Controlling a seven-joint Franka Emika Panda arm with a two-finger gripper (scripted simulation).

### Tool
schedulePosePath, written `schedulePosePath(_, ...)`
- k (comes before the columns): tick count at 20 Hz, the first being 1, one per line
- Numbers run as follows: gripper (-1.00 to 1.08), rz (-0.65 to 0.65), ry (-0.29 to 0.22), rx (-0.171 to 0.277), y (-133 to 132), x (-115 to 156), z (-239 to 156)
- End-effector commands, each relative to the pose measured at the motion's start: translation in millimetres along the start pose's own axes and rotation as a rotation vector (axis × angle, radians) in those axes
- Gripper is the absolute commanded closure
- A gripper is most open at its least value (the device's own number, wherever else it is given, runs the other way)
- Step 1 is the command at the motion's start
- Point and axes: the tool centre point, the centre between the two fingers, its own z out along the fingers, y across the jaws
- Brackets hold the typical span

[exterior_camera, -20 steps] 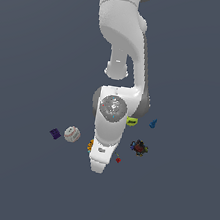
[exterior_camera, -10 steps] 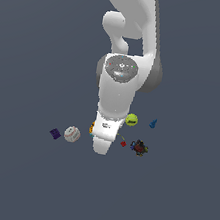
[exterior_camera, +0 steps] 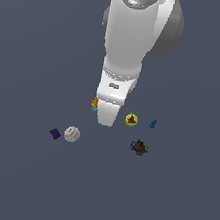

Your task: Pick up a designated object from a clutter of objects.

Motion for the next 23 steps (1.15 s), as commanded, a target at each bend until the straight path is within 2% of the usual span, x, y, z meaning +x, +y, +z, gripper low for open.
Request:
schedulePosePath(1, 1.08, 0.000, 0.001, 0.000, -9, -1, -29)
schedulePosePath(12, 1.08, 0.000, 0.003, 0.000, -37, -5, -124)
schedulePosePath(17, 1.08, 0.001, 0.003, 0.000, -43, -7, -146)
schedulePosePath(23, 1.08, 0.002, 0.002, -0.001, -44, -7, -155)
